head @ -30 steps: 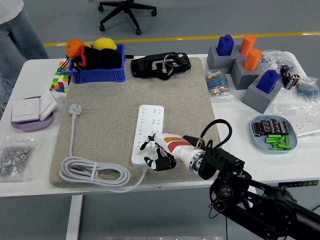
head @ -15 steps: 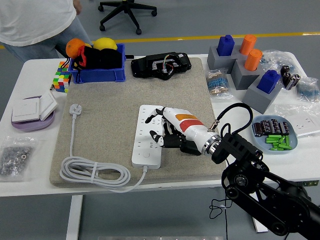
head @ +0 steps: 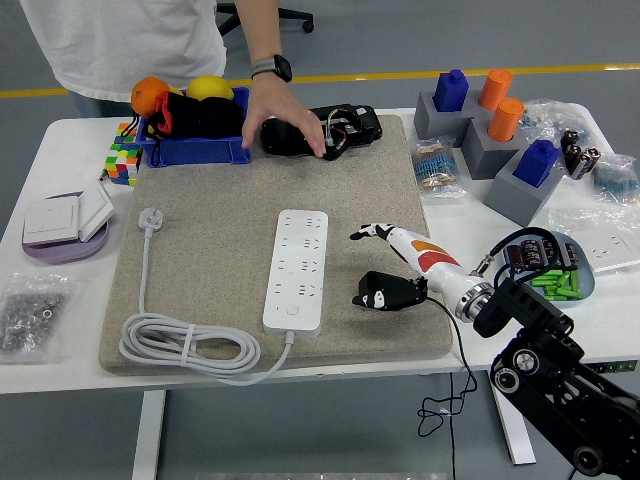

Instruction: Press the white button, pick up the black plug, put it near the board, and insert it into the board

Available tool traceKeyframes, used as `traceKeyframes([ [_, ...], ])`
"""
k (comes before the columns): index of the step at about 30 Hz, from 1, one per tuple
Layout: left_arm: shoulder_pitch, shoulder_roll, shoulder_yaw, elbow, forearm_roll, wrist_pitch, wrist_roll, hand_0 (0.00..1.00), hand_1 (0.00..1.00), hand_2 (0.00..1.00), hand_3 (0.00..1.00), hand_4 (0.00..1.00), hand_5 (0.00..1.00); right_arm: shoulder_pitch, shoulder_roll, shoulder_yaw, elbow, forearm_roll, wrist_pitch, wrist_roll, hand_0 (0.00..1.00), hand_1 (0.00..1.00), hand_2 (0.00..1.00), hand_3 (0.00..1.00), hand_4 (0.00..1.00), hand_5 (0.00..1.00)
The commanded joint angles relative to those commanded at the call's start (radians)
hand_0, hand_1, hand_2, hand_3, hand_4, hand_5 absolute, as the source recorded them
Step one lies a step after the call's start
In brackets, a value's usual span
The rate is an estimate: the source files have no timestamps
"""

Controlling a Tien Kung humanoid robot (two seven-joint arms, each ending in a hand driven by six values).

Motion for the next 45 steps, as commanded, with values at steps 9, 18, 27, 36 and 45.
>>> traceKeyframes([
  [9,-0.001,0.003,0.008,0.0,-0.002,-0.002,-0.003,0.625,0.629,0.632,0.684,0.535,0.371,-0.072,-0.021,0.038,-0.032,0.005,-0.061,0.048,0.887,0.852,0.838,0.824,0.998,0.264],
  [18,0.0,0.002,0.009,0.0,0.006,-0.004,-0.004,0.625,0.629,0.632,0.683,0.535,0.371,-0.095,-0.024,0.042,-0.076,0.028,-0.126,0.128,0.737,0.73,0.73,0.736,0.977,0.179],
  [27,0.002,0.002,0.01,0.0,0.007,-0.004,-0.005,0.625,0.629,0.632,0.683,0.535,0.372,-0.104,-0.026,0.032,-0.088,0.043,-0.142,0.151,0.667,0.681,0.669,0.591,0.902,0.122],
  [36,0.007,-0.002,0.009,0.0,0.006,-0.003,-0.006,0.626,0.629,0.632,0.683,0.535,0.372,-0.105,-0.021,0.021,-0.11,0.049,-0.145,0.153,0.66,0.676,0.665,0.544,0.907,0.124],
  [45,0.007,-0.01,0.012,0.0,-0.002,-0.003,-0.004,0.626,0.63,0.632,0.684,0.535,0.371,-0.094,-0.017,0.013,-0.129,0.051,-0.15,0.159,0.651,0.671,0.661,0.486,0.881,0.109],
])
